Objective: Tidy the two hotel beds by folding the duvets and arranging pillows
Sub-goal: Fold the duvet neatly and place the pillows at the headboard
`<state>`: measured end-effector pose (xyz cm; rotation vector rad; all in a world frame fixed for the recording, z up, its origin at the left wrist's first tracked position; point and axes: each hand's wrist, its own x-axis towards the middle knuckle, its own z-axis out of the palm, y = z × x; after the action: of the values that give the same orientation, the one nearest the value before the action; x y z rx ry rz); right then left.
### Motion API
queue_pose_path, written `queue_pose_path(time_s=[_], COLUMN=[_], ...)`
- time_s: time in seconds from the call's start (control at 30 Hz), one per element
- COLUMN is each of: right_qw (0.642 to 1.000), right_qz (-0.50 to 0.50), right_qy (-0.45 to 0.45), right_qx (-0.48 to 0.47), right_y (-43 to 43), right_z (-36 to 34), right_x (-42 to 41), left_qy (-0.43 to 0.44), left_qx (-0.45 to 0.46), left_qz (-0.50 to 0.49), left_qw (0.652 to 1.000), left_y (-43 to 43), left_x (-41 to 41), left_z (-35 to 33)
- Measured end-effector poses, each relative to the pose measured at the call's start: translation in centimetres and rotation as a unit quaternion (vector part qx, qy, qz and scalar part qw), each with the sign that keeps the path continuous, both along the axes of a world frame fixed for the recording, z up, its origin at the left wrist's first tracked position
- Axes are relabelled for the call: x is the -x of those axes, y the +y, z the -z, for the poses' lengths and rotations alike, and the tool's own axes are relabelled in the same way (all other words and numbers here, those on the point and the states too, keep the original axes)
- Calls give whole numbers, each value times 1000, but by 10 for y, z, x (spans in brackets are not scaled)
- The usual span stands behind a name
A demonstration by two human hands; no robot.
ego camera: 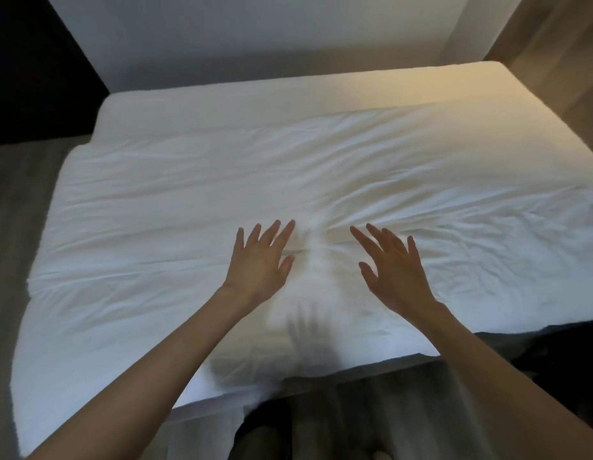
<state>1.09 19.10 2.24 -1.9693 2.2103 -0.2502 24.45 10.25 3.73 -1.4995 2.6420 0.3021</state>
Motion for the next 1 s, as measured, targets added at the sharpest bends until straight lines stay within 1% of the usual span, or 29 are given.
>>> queue_pose_path(time_s=[0.1, 0.2, 0.37, 0.5, 0.6, 0.73, 0.9, 1.0], right_qw=[1000, 999, 996, 991, 982, 968, 961, 958], right_qz=[22, 34, 75, 127, 175, 240, 270, 278], right_qy=[12, 23, 41, 50, 67, 67, 56, 66], right_qx=[13, 29, 25, 14, 5, -8, -8, -20], right_y=[42, 93, 191, 271, 313, 340, 341, 337], right_z=[-26, -47, -62, -65, -65, -63, -51, -37], right_x=[49, 106, 206, 274, 319, 374, 448, 498], left_qy=[-1, 22, 24, 40, 46, 58, 42, 35], left_qx=[43, 60, 68, 64, 60, 61, 55, 48], left_qz=[58, 80, 122, 169, 200, 238, 280, 299], left_qw=[997, 995, 990, 983, 977, 968, 958, 952], left_y=[37, 78, 147, 193, 217, 230, 223, 207], left_x=[53, 113, 227, 311, 368, 434, 524, 586], left_z=[-27, -43, -55, -65, -71, -70, -51, -32])
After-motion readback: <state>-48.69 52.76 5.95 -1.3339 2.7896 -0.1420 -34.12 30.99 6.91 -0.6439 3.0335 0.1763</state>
